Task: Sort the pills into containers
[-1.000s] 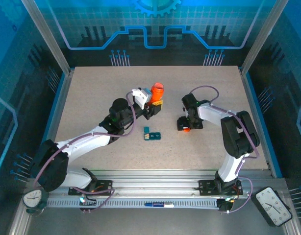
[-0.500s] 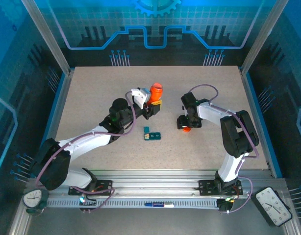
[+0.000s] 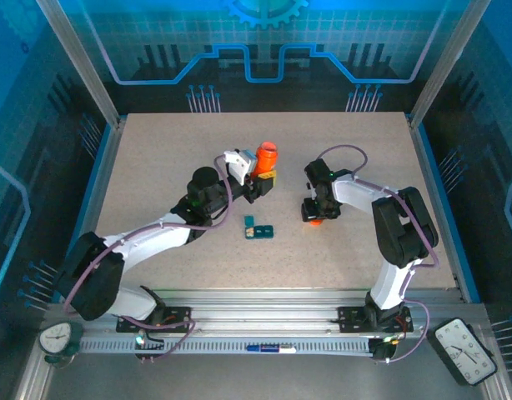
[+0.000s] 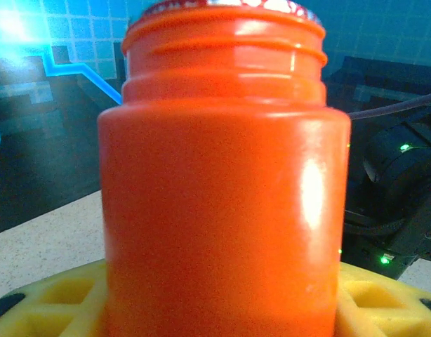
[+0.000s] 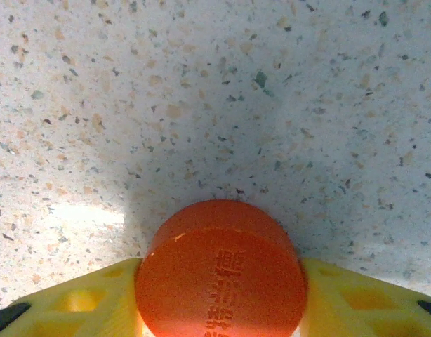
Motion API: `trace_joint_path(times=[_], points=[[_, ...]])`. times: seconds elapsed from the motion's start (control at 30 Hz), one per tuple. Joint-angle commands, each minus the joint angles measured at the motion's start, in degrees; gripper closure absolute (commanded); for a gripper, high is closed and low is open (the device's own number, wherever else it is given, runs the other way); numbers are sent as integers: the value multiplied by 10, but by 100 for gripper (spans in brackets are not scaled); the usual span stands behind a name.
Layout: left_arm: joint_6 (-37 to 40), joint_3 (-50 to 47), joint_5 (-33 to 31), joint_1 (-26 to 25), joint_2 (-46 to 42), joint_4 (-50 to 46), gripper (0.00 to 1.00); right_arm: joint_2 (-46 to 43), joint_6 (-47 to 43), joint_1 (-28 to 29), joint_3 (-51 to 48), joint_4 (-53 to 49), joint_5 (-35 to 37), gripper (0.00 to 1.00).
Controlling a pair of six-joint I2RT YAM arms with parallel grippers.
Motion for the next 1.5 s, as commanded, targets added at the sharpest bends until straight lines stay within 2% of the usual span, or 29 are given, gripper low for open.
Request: trace_joint_path(times=[0.0, 0.23, 0.4, 0.5, 0.67, 0.97, 1.3, 1.47], points=[[-19, -7, 17, 9, 15, 52, 100, -10, -7, 7, 2, -18, 9, 51], [-24, -1, 46, 26, 58, 100, 100, -57, -8, 1, 52, -46, -9, 52], [-29, -5, 60, 35, 106, 182, 100, -80, -13, -12, 129, -83, -39, 51], [-28, -2, 89, 42, 133, 215, 100, -89, -18, -24, 178, -103, -62, 51], [-20, 7, 132, 52, 161, 222, 100, -99, -27, -50, 245, -132, -103, 50], [39, 13, 181, 62, 204, 227, 100, -93, -53, -77, 322, -175, -179, 50], [90, 48, 199, 62, 260, 221, 100, -43, -86, -84, 403, -239, -249, 50], [109, 69, 207, 62, 290, 224, 100, -18, -96, -85, 432, -264, -257, 50]])
